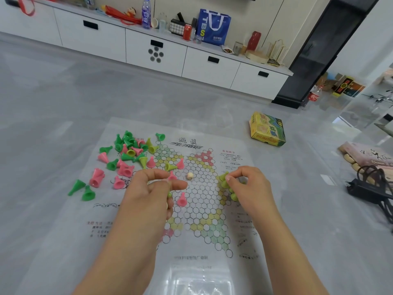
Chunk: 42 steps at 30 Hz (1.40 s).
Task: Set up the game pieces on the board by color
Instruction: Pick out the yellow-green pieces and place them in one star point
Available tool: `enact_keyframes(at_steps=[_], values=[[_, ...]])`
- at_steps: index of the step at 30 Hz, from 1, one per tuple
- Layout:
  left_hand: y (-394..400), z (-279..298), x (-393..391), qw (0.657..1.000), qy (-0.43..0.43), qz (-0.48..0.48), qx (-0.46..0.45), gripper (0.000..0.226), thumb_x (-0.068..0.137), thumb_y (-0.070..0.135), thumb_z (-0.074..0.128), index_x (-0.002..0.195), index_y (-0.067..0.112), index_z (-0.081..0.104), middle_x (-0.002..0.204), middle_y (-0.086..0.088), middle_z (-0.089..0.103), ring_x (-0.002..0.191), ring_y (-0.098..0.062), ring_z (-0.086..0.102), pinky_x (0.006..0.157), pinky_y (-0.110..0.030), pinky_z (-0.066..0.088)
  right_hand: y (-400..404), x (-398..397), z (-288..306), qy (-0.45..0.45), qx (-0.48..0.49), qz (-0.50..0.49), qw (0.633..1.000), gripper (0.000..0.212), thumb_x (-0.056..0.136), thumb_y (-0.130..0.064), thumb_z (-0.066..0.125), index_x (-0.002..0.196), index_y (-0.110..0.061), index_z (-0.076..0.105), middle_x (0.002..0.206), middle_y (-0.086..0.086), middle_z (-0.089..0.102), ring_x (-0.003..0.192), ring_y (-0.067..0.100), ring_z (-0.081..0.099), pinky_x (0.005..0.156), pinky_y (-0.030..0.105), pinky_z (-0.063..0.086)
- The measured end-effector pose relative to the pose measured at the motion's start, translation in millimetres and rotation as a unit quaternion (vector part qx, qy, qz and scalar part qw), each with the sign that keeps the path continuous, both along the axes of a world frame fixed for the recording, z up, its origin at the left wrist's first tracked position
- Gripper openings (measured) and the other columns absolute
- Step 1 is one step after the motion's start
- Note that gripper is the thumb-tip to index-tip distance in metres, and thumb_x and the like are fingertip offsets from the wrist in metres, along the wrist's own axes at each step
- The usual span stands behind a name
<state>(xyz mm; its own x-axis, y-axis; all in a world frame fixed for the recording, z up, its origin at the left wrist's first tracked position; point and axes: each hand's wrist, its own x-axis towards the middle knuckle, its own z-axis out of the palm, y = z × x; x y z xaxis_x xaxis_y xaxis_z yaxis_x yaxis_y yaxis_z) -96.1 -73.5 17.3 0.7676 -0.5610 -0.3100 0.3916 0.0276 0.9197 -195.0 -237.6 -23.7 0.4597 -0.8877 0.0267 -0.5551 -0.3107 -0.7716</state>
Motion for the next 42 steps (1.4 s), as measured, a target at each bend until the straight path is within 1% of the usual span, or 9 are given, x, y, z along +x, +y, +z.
enact_keyframes(at_steps=[14, 17, 19, 21, 24, 28, 30, 38, 42], values=[[1.3, 1.1, 1.8, 1.000, 0.029, -0.001, -0.011, 0.024, 0.088, -0.003, 0.039, 0.082, 0.015, 0.053, 0.053, 0.004, 0.068, 0.050, -0.014, 0.037, 0.047, -0.026, 0.031, 0.5, -4.0, -0.8, -0.008, 0.000, 0.001, 1.000, 0.014, 0.084, -0.022, 0.060, 0.073, -0.028, 0.064, 0.094, -0.011, 0.059, 0.095, 0.020, 0.061, 0.088, 0.044, 0.050], [2.7, 5.6, 1.3, 0.997, 0.069, -0.015, -0.029, 0.024, 0.087, -0.007, 0.037, 0.080, 0.010, 0.052, 0.059, -0.006, 0.068, 0.049, -0.014, 0.037, 0.045, -0.024, 0.031, 1.9, -4.5, 3.6, -0.044, 0.006, -0.025, 0.999, 0.015, 0.085, -0.025, 0.057, 0.072, -0.031, 0.063, 0.097, -0.003, 0.065, 0.093, 0.025, 0.064, 0.084, 0.045, 0.053], [2.4, 7.1, 1.5, 0.993, 0.109, -0.025, -0.040, 0.024, 0.087, -0.010, 0.035, 0.080, 0.007, 0.051, 0.066, -0.013, 0.066, 0.047, -0.014, 0.037, 0.040, -0.021, 0.032, 5.8, -3.3, 12.4, -0.071, -0.018, -0.039, 0.997, 0.014, 0.087, -0.025, 0.055, 0.077, -0.031, 0.063, 0.096, -0.009, 0.063, 0.092, 0.025, 0.064, 0.086, 0.042, 0.052], [1.1, 5.4, 2.3, 0.989, 0.137, -0.028, -0.043, 0.025, 0.088, -0.011, 0.036, 0.080, 0.007, 0.050, 0.061, -0.012, 0.067, 0.044, -0.014, 0.037, 0.036, -0.018, 0.031, 14.4, -1.8, 27.4, -0.095, -0.040, 0.000, 0.995, 0.014, 0.088, -0.022, 0.055, 0.081, -0.031, 0.064, 0.092, -0.015, 0.063, 0.090, 0.013, 0.064, 0.084, 0.033, 0.050], [0.3, 2.4, 1.4, 0.986, 0.156, -0.036, -0.049, 0.020, 0.089, -0.009, 0.039, 0.086, 0.008, 0.051, 0.053, -0.007, 0.067, 0.039, -0.009, 0.037, 0.036, -0.019, 0.028, 43.8, 4.4, 54.9, -0.063, -0.025, 0.188, 0.980, 0.015, 0.085, -0.019, 0.061, 0.082, -0.033, 0.066, 0.080, -0.016, 0.067, 0.080, -0.003, 0.061, 0.072, 0.012, 0.047], [2.5, -1.0, 0.5, 0.984, 0.168, -0.036, -0.052, 0.015, 0.089, -0.004, 0.043, 0.090, 0.007, 0.053, 0.055, -0.007, 0.051, 0.034, -0.007, 0.035, 0.031, -0.016, 0.025, 70.8, 13.4, 62.3, -0.028, -0.077, 0.343, 0.936, 0.012, 0.076, -0.028, 0.068, 0.086, -0.033, 0.070, 0.078, -0.006, 0.066, 0.074, 0.011, 0.059, 0.067, 0.022, 0.049], [3.9, -2.0, 1.6, 0.984, 0.167, -0.032, -0.052, 0.014, 0.089, -0.003, 0.044, 0.087, 0.006, 0.054, 0.060, -0.009, 0.046, 0.034, -0.007, 0.034, 0.032, -0.016, 0.025, 72.5, 14.5, 61.0, -0.020, -0.098, 0.359, 0.928, 0.019, 0.074, -0.030, 0.067, 0.092, -0.034, 0.067, 0.075, -0.004, 0.063, 0.071, 0.014, 0.057, 0.064, 0.026, 0.048], [4.3, 2.8, 0.1, 0.985, 0.160, -0.024, -0.056, 0.016, 0.090, -0.002, 0.045, 0.080, 0.009, 0.051, 0.036, 0.002, 0.048, 0.034, -0.005, 0.037, 0.031, -0.015, 0.027, 74.2, 14.8, 58.1, -0.056, -0.084, 0.332, 0.938, 0.010, 0.079, -0.017, 0.068, 0.084, -0.024, 0.072, 0.080, -0.012, 0.068, 0.074, 0.007, 0.064, 0.068, 0.022, 0.052], [-1.0, 1.4, -1.6, 0.988, 0.151, -0.003, -0.044, 0.019, 0.090, 0.002, 0.045, 0.076, 0.012, 0.054, 0.037, 0.003, 0.053, 0.039, -0.009, 0.041, 0.044, -0.022, 0.030, 73.7, 14.4, 59.2, -0.056, -0.073, 0.307, 0.947, 0.007, 0.080, -0.015, 0.069, 0.079, -0.021, 0.071, 0.075, -0.010, 0.068, 0.069, 0.003, 0.063, 0.064, 0.016, 0.051]])
